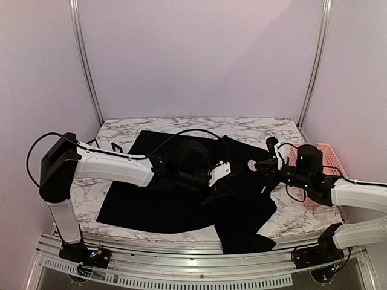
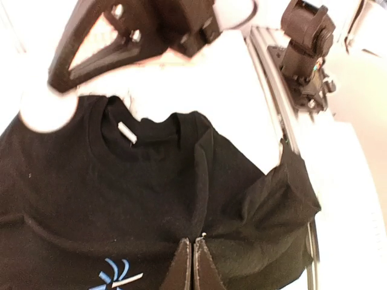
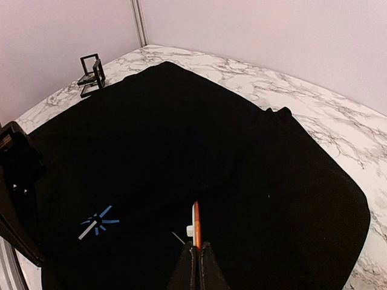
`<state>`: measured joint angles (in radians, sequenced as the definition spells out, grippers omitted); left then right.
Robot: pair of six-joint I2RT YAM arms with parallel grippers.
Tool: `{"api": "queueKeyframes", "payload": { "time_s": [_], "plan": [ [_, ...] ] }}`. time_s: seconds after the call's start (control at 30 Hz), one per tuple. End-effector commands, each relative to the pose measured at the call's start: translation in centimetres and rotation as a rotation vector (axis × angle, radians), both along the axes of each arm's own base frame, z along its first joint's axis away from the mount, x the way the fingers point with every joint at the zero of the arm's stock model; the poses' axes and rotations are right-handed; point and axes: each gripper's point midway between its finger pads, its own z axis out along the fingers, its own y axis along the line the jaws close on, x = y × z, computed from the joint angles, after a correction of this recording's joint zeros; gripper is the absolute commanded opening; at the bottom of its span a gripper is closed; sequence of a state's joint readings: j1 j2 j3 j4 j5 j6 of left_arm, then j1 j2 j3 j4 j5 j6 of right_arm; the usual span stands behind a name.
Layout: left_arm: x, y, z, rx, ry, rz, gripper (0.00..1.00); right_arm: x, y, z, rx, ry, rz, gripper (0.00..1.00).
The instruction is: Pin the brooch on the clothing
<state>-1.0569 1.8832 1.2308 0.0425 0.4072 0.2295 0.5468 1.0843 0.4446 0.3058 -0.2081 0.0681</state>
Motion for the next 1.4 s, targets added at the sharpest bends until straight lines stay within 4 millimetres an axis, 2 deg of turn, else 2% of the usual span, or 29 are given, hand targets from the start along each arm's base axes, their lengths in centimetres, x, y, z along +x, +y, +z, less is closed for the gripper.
{"api": "queueKeyframes", "payload": {
  "time_s": [0.0,0.07,0.13,0.23,0.37,0.43,0.57,0.67,0.7,0.77,0.83,1.03,1.2,1.37],
  "plan": [
    [-0.2,-0.8,0.8,-0.126,0.002,-0.056,0.00,0.1,1.6,1.9,-0.014,-0.155,0.115,0.00],
    [0.8,-1.3,1.0,-0.156,0.009,-0.037,0.00,-0.4,2.2,1.9,-0.004,-0.183,0.163,0.00],
    [2.0,-1.4,-0.1,-0.155,0.037,0.002,0.00,-1.1,2.2,1.4,-0.001,-0.200,0.186,0.00],
    [3.8,-0.4,-2.3,-0.113,0.040,0.040,0.00,-1.3,2.0,0.6,-0.003,-0.200,0.183,0.00],
    [4.6,0.7,-4.0,-0.043,-0.022,0.002,0.00,-1.8,2.6,-0.4,0.031,-0.157,0.200,0.00],
    [4.7,0.9,-4.5,0.002,-0.072,-0.032,0.08,-1.8,3.0,-0.9,0.033,-0.135,0.205,0.00],
    [4.0,1.1,-5.2,0.106,-0.110,-0.099,0.45,-1.8,3.0,-1.8,0.031,-0.105,0.202,0.00],
    [3.0,0.3,-4.1,0.141,-0.149,-0.147,0.58,-2.1,2.8,-2.4,0.023,-0.089,0.197,0.00],
    [2.7,0.1,-3.8,0.139,-0.142,-0.157,0.59,-2.2,2.6,-2.6,0.020,-0.086,0.191,0.00],
    [2.0,-0.3,-3.5,0.134,-0.112,-0.153,0.59,-2.3,2.2,-2.7,0.018,-0.092,0.177,0.00],
    [2.2,-0.4,-4.5,0.148,-0.070,-0.122,0.57,-2.4,1.9,-2.7,0.021,-0.103,0.162,0.00],
    [4.3,-1.2,-6.8,0.202,-0.069,-0.028,0.45,-2.2,1.7,-3.4,0.020,-0.120,0.144,0.00],
    [4.4,-0.2,-7.9,0.258,-0.103,-0.030,0.36,-2.4,2.0,-4.0,0.027,-0.100,0.166,0.00],
    [3.0,0.4,-6.8,0.229,-0.073,-0.065,0.17,-2.9,2.1,-4.2,0.037,-0.094,0.183,0.00]
  ]
}}
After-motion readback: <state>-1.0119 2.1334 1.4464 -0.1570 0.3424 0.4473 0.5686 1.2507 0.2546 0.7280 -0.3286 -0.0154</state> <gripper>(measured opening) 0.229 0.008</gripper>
